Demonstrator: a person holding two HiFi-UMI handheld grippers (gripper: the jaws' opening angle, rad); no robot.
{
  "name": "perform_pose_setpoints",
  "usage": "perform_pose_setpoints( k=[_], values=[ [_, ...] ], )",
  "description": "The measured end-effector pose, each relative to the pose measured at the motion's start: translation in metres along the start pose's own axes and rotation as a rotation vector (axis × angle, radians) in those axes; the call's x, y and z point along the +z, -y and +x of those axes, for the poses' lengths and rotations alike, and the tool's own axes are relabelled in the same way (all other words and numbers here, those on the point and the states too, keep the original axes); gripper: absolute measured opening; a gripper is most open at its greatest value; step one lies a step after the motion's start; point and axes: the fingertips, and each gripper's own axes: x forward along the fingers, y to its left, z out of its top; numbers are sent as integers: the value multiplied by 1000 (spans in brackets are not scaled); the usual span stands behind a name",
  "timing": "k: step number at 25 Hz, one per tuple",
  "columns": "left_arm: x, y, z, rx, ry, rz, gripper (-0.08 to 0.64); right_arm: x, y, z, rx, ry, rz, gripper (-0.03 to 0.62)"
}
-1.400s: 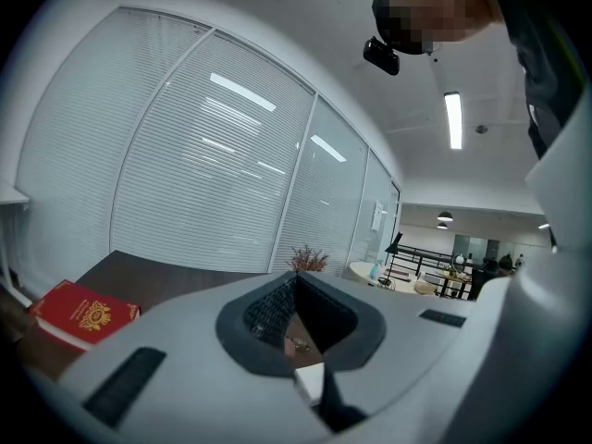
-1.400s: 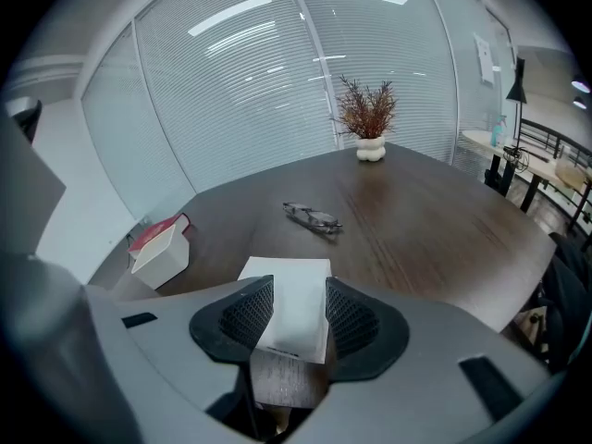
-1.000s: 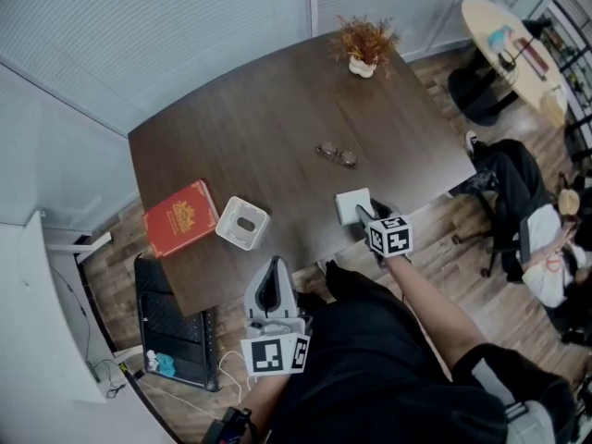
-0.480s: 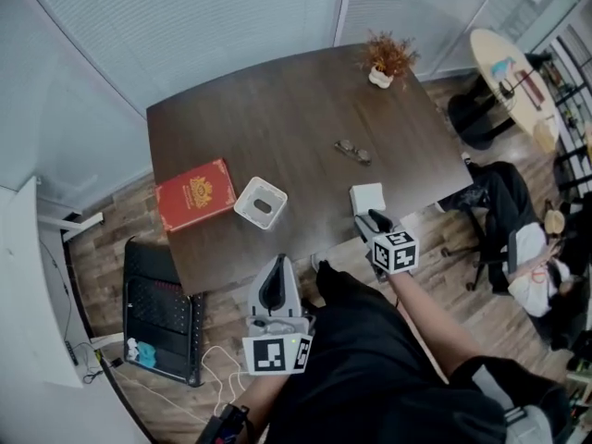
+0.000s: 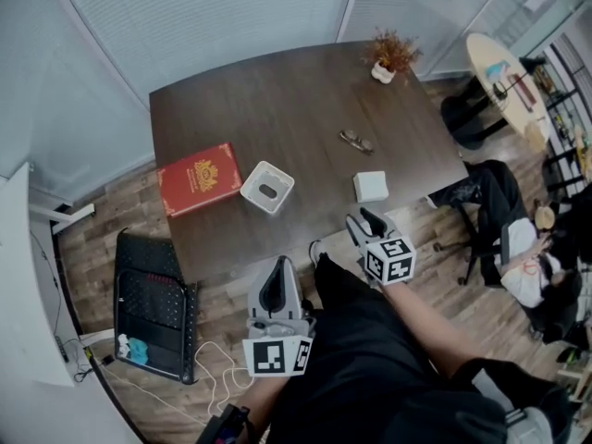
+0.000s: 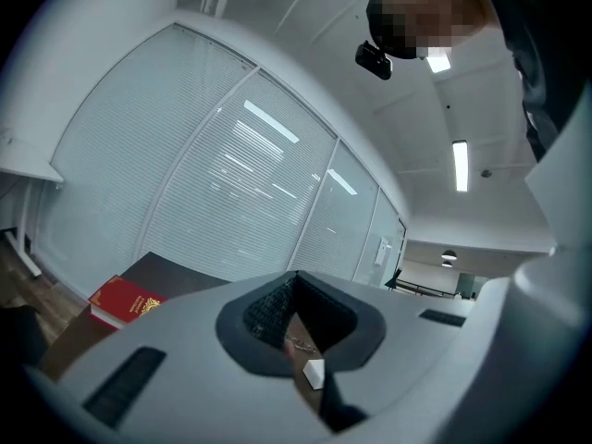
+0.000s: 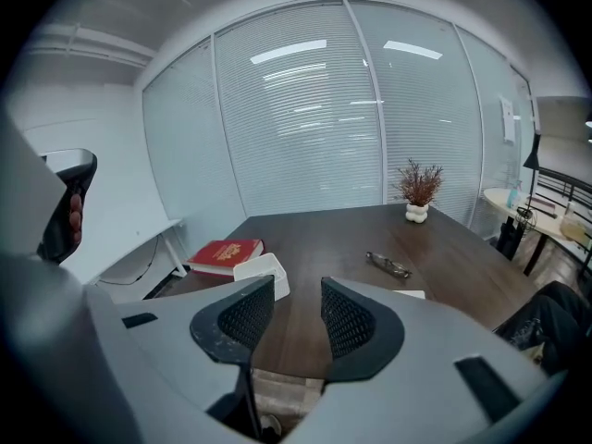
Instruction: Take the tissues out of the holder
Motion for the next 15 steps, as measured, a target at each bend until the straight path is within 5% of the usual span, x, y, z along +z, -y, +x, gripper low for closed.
perform_pose_setpoints(
  k=[15],
  values=[
    [-5, 25, -8, -4, 10, 38, -3, 68, -94, -71, 181, 204, -106, 160]
  ],
)
